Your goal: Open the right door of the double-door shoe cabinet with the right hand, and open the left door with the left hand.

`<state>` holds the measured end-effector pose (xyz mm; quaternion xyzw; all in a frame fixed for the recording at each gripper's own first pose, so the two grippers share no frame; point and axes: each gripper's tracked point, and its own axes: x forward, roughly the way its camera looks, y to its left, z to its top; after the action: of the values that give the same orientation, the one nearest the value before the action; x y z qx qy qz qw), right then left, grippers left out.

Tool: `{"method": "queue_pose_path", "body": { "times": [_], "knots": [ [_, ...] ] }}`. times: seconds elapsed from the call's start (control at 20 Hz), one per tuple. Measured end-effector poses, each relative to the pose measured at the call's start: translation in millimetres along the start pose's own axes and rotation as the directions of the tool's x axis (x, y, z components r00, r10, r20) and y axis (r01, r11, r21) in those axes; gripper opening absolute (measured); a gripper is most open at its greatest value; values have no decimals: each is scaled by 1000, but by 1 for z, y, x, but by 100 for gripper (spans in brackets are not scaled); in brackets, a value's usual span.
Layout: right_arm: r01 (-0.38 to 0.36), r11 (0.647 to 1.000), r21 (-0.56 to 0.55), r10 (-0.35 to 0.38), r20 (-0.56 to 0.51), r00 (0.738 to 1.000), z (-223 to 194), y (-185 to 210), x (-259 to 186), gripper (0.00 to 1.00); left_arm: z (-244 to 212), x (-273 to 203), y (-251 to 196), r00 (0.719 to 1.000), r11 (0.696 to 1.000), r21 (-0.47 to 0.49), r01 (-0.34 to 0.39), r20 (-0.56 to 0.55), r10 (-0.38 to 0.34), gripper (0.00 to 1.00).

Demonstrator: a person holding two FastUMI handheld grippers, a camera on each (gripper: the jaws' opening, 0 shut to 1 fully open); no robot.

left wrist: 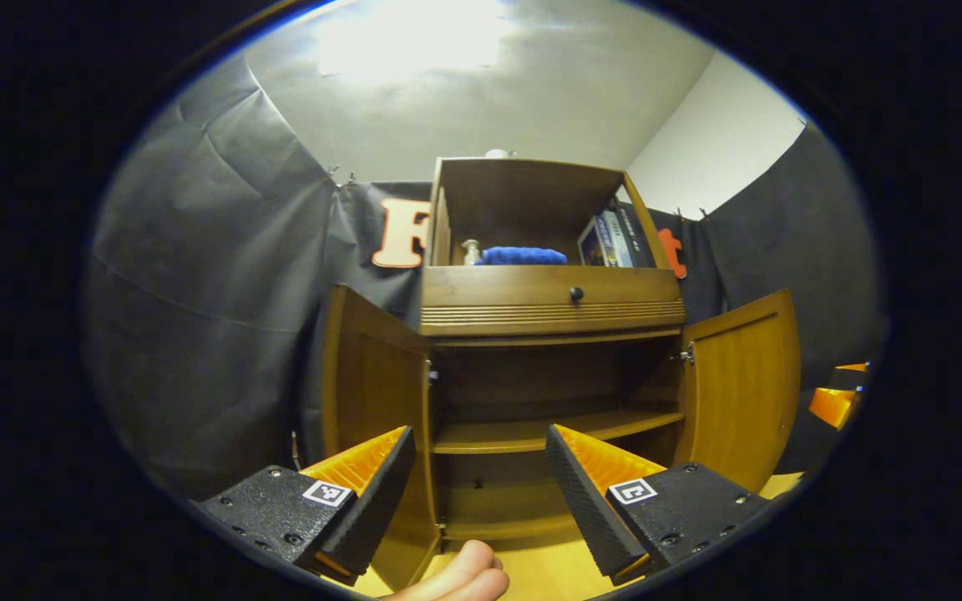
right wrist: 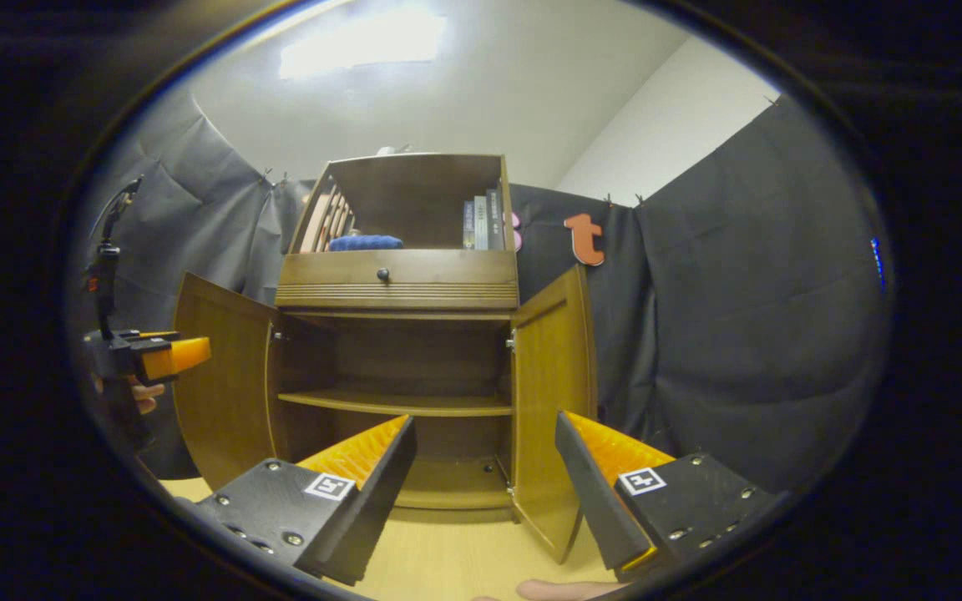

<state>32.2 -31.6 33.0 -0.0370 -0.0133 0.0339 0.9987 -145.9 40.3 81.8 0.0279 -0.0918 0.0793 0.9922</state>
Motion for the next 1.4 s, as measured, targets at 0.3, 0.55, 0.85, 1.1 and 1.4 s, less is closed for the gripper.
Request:
{"method": "queue_pose_path", "body": {
  "times": [0.3,0.55,0.85,1.1,1.4],
  "knots": [
    [23,1000,17,-22,-18,1000,-7,-6,32,99,-37,36,-49,996,998,-39,50,-69,-52,96],
    [27,998,58,-25,-27,999,-19,-5,65,94,-75,69,-71,988,997,-53,49,-142,-56,96],
    [-19,999,46,23,-74,997,-52,24,115,94,-114,110,-74,983,999,-27,25,-182,-30,95],
    [-18,1000,19,19,-103,994,-69,46,147,99,-129,127,-57,972,993,-121,-12,-236,-17,97],
    [4,1000,9,-3,-93,996,-65,56,146,99,-124,128,-48,973,999,-14,45,-225,-47,96]
  ]
}}
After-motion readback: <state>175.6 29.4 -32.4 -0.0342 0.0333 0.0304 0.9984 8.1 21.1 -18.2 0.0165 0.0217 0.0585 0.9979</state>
